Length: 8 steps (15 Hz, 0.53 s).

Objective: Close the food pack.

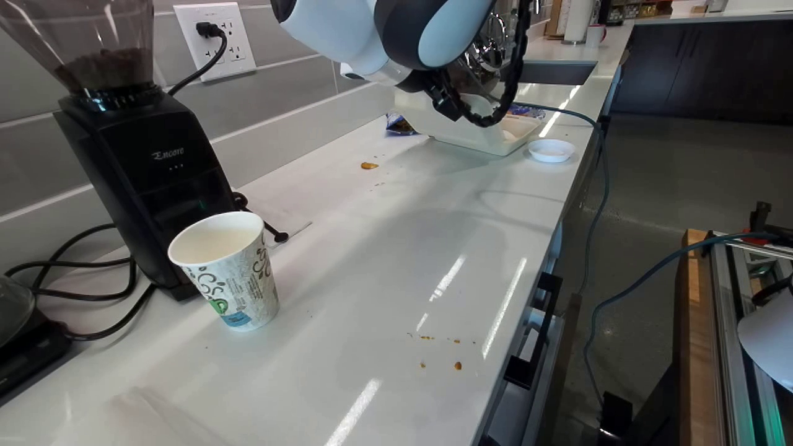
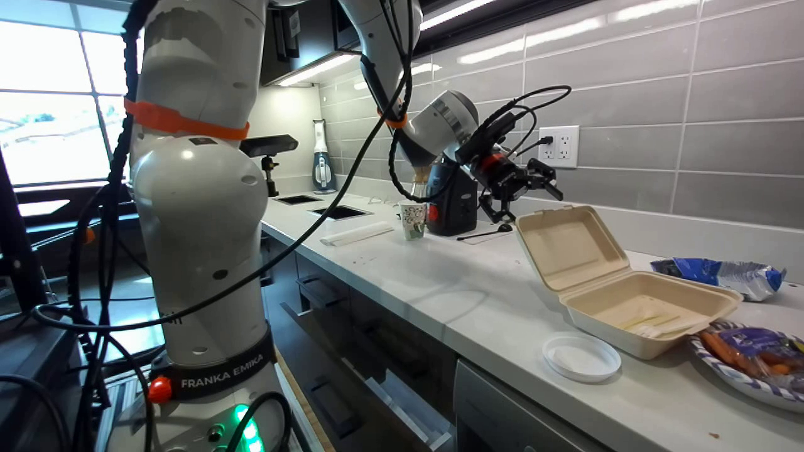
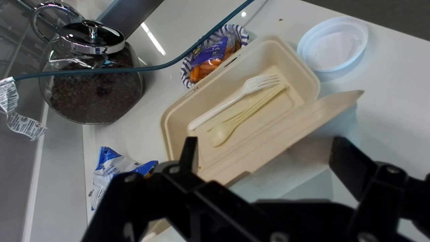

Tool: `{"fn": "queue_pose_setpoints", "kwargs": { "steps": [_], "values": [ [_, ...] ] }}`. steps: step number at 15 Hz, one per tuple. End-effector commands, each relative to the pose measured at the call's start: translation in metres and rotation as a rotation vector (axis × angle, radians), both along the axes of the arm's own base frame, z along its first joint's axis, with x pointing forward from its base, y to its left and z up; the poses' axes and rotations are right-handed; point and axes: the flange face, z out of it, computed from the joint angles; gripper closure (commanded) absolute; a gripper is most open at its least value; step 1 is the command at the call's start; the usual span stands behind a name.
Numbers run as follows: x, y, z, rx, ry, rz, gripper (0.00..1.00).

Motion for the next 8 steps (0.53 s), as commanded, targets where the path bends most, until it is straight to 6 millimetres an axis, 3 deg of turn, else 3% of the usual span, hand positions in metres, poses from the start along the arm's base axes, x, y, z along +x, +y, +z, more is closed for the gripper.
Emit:
{"fn": "queue_pose_setpoints", "kwargs": {
  "steps": [1,2,8],
  "values": [
    [0.0,0.0,0.0,0.0,-0.001,-0.002,0.0],
    [0.0,0.0,0.0,0.0,-0.002,-0.002,0.0],
    [0.006,0.045,0.006,0.094,-0.001,0.243,0.0]
  ]
}}
